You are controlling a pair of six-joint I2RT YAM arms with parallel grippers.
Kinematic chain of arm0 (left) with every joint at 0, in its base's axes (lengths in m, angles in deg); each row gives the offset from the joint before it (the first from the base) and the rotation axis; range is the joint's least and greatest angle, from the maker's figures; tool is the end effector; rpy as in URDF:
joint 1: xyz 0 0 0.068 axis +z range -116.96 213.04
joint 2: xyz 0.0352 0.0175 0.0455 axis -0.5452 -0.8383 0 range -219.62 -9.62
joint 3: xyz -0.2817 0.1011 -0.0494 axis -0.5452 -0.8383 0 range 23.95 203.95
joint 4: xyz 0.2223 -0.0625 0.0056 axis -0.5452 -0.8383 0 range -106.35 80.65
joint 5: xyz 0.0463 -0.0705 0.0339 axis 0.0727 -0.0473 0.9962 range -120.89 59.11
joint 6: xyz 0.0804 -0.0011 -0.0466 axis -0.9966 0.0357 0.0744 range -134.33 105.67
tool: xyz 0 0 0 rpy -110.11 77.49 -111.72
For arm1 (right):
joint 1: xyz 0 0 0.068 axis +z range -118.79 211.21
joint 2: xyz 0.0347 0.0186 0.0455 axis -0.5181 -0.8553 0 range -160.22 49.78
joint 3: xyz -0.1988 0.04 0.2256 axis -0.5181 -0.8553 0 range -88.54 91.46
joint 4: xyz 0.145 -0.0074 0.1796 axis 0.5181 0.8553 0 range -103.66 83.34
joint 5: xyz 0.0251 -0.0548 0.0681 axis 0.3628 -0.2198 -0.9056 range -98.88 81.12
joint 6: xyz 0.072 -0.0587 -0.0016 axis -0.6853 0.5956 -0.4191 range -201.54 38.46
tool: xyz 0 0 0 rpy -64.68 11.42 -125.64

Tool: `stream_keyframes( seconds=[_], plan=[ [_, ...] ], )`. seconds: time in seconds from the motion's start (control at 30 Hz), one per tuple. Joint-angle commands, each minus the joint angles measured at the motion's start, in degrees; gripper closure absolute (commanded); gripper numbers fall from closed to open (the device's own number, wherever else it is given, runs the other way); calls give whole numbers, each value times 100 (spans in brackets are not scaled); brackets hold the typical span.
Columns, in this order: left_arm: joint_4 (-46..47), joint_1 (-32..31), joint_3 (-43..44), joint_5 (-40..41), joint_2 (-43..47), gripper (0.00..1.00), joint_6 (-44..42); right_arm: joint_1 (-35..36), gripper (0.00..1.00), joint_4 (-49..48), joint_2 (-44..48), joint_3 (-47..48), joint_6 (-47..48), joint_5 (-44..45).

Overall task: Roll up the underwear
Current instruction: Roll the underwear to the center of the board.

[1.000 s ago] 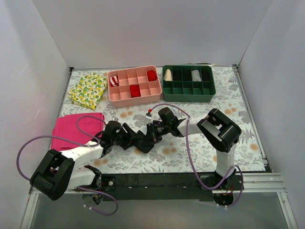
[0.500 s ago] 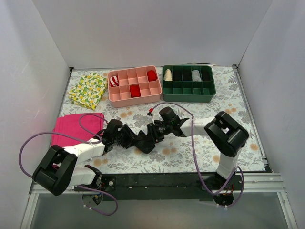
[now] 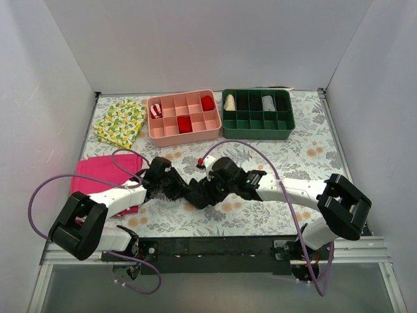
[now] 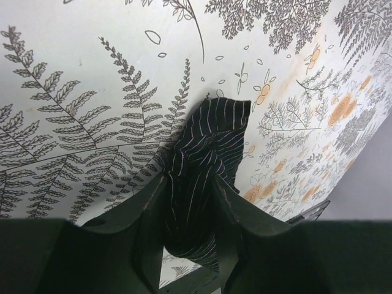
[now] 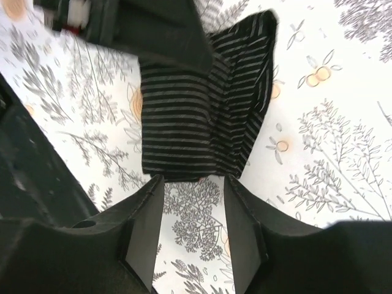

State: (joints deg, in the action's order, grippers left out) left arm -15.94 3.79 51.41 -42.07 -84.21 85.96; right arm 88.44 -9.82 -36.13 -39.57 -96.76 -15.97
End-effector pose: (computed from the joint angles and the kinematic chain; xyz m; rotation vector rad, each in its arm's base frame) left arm 0.1858 -0.1227 0.1578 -1.5998 2.4003 -0.9749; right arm 0.1664 0.2777 0.2261 -0.9262 2.2219 0.7715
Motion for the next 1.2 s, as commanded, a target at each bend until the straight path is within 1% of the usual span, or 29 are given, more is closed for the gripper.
stream_keyframes(
  seconds=[0.0,0.1,0.2,0.27,0.5,0.63,0.83,0.93,1.07,1.17],
  plan=[
    [-677,-1,277,230,-179,71,-176,516,48,267,4,227,502,1156],
    [-800,8,374,283,-223,71,-194,771,45,109,-5,244,547,1306],
    [-862,16,391,292,-232,71,-194,947,44,12,-5,306,599,1438],
    [-862,8,391,283,-232,71,-203,1026,40,-6,4,359,669,1491],
    [-853,8,409,257,-284,70,-203,1185,39,-49,-198,569,951,1536],
    [-809,8,418,239,-337,69,-212,1238,39,-67,-487,710,1021,1500],
    [-800,8,427,230,-355,69,-221,1317,39,-67,-830,763,1057,1772],
    [-782,8,409,222,-346,69,-220,1326,41,-41,-962,754,1048,1939],
    [-782,16,409,213,-355,69,-220,1317,51,-76,-1015,667,1030,2019],
    [-765,16,409,169,-390,69,-238,1317,56,-85,-1112,605,978,2098]
  ],
)
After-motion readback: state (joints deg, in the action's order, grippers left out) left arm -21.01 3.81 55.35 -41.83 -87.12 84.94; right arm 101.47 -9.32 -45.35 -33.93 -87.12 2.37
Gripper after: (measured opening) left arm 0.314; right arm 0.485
